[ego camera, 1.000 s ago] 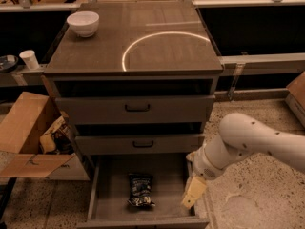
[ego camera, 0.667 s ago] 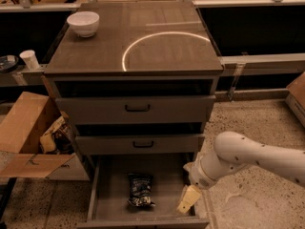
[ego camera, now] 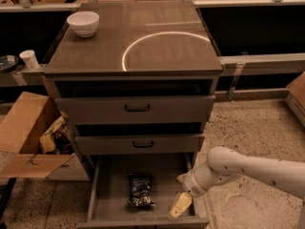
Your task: Pick blue chip bag from bottom drawer and place on counter
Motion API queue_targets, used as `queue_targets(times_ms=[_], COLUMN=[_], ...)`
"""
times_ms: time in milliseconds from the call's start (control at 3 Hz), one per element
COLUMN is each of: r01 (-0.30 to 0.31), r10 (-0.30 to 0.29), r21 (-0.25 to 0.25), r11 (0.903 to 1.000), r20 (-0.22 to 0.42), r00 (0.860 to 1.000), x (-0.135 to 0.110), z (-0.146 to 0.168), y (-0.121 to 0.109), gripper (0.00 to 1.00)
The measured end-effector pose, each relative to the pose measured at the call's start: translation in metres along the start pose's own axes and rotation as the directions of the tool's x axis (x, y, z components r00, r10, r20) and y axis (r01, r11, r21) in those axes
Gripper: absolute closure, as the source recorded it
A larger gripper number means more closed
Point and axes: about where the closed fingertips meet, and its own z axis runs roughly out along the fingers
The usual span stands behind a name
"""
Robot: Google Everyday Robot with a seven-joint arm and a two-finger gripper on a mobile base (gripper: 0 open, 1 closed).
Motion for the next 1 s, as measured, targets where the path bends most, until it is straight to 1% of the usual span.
queue_targets(times_ms=[333,667,1000], r01=[0.008,0.029,0.022], r10=[-0.008,-0.029,-0.023], r21=[0.021,0.037,0.057], r11=[0.9997,0.9989,0.9981], r20=[-0.003,-0.009,0.006], r00=[1.000,1.000,1.000], x=[0.004,0.008,0.012], z=[0.030,0.078,0.121], y=[-0.037,-0.091,-0.137], gripper=[0.00,0.00,0.00])
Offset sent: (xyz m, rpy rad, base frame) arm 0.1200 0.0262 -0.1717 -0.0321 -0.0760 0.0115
